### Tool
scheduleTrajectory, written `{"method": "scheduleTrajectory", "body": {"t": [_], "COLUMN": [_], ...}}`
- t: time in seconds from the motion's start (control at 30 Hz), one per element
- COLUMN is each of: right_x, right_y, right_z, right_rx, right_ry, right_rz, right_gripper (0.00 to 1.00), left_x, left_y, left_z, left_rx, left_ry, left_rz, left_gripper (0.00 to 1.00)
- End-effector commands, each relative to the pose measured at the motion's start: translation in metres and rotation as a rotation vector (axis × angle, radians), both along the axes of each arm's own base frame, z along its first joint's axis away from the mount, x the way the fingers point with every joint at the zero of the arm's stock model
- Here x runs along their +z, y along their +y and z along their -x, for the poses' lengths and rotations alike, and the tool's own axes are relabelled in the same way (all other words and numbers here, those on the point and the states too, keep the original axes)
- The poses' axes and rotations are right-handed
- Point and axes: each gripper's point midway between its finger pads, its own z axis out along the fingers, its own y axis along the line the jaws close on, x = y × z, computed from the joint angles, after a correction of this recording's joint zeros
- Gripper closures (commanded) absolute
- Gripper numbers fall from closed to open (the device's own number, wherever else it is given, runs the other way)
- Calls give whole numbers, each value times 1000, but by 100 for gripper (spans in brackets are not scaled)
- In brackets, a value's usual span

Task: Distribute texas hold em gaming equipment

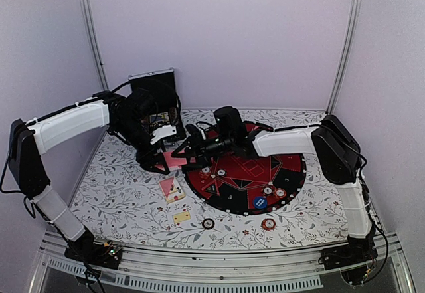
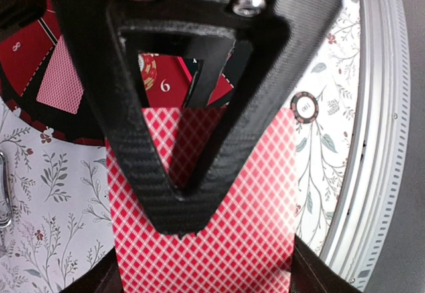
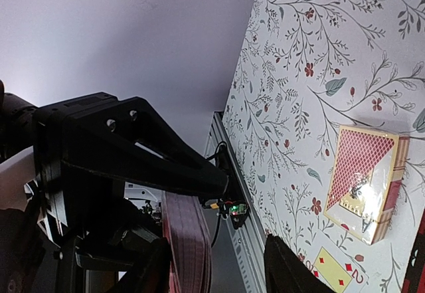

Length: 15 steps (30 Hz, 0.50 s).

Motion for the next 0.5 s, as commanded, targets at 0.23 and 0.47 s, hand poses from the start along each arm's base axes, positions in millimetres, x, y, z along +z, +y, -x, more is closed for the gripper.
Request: {"method": "scheduleTrajectory", "body": {"t": [0.23, 0.47], "right_x": [23, 34], "right_y": [-22, -29], "right_z": [-7, -3], "right_rx": [-43, -50], "right_ry": [-22, -35], "right_rz": [10, 1], "right_gripper": [71, 87], "left_x": [9, 9], "left_y": [-5, -5], "left_z": [4, 4], "left_rx": [-21, -21], "left_ry": [-30, -30], "left_rz": [40, 42], "left_gripper": [97, 97]}}
